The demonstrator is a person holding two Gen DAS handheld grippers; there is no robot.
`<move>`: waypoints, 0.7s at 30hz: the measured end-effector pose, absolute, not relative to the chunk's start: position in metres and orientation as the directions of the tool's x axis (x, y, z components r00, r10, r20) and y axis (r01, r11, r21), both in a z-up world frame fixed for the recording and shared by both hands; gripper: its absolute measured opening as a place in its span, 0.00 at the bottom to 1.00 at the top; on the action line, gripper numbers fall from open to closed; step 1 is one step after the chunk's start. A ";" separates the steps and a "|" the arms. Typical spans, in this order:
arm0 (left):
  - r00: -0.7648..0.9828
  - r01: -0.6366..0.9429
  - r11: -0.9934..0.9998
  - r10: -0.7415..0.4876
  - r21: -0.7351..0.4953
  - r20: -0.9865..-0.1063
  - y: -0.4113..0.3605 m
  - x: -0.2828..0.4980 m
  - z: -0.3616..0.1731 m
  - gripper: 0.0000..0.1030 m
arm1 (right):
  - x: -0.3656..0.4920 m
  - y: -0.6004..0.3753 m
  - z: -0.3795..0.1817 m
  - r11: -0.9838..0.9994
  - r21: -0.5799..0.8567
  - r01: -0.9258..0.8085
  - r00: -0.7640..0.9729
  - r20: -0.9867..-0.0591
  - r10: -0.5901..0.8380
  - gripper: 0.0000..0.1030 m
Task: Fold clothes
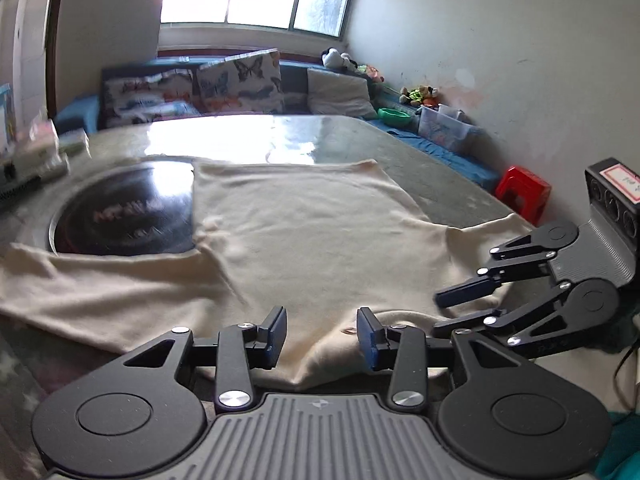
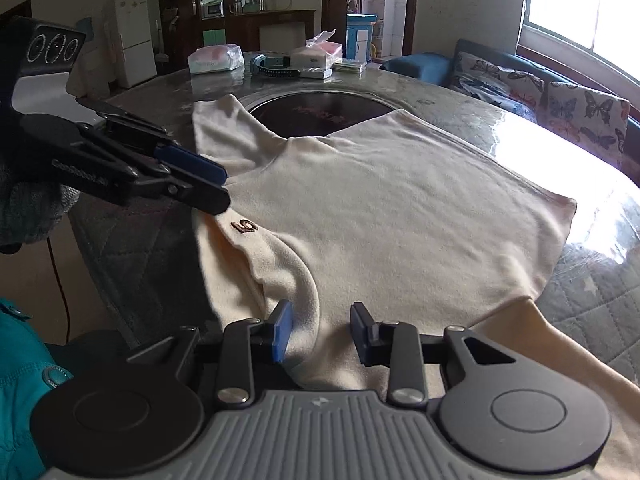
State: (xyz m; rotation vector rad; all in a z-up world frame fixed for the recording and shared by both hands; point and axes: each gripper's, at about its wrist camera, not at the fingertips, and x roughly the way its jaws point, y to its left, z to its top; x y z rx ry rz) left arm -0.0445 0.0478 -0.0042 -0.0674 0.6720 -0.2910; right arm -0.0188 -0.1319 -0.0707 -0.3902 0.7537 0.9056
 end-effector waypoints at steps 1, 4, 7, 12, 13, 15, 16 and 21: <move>0.745 0.228 0.961 -0.275 -0.156 -0.608 0.050 -0.042 -0.004 0.41 | -0.019 -0.131 -0.070 0.571 0.004 -0.821 0.389 -0.729 0.564 0.31; 0.747 0.184 0.970 -0.243 -0.158 -0.619 0.055 -0.033 -0.005 0.40 | -0.018 -0.130 -0.069 0.566 0.009 -0.824 0.384 -0.725 0.572 0.31; 0.746 0.187 0.968 -0.252 -0.170 -0.617 0.049 -0.025 -0.009 0.39 | -0.018 -0.128 -0.068 0.561 0.015 -0.828 0.379 -0.721 0.579 0.31; 0.703 0.226 0.963 -0.264 -0.144 -0.660 0.033 -0.019 -0.029 0.39 | -0.022 -0.124 -0.073 0.535 0.017 -0.845 0.351 -0.737 0.578 0.32; 0.696 0.231 0.963 -0.265 -0.141 -0.667 0.032 -0.020 -0.031 0.39 | -0.023 -0.125 -0.072 0.536 0.017 -0.844 0.354 -0.733 0.581 0.32; 0.696 0.243 0.961 -0.267 -0.132 -0.666 0.033 -0.023 -0.032 0.40 | -0.024 -0.130 -0.067 0.547 0.030 -0.837 0.360 -0.722 0.591 0.31; 0.694 0.244 0.960 -0.271 -0.136 -0.668 0.034 -0.023 -0.030 0.40 | -0.023 -0.133 -0.064 0.559 0.041 -0.828 0.367 -0.715 0.595 0.31; 0.710 0.249 0.960 -0.272 -0.131 -0.649 0.034 -0.022 -0.021 0.40 | -0.016 -0.166 -0.054 0.670 0.064 -0.740 0.454 -0.687 0.568 0.31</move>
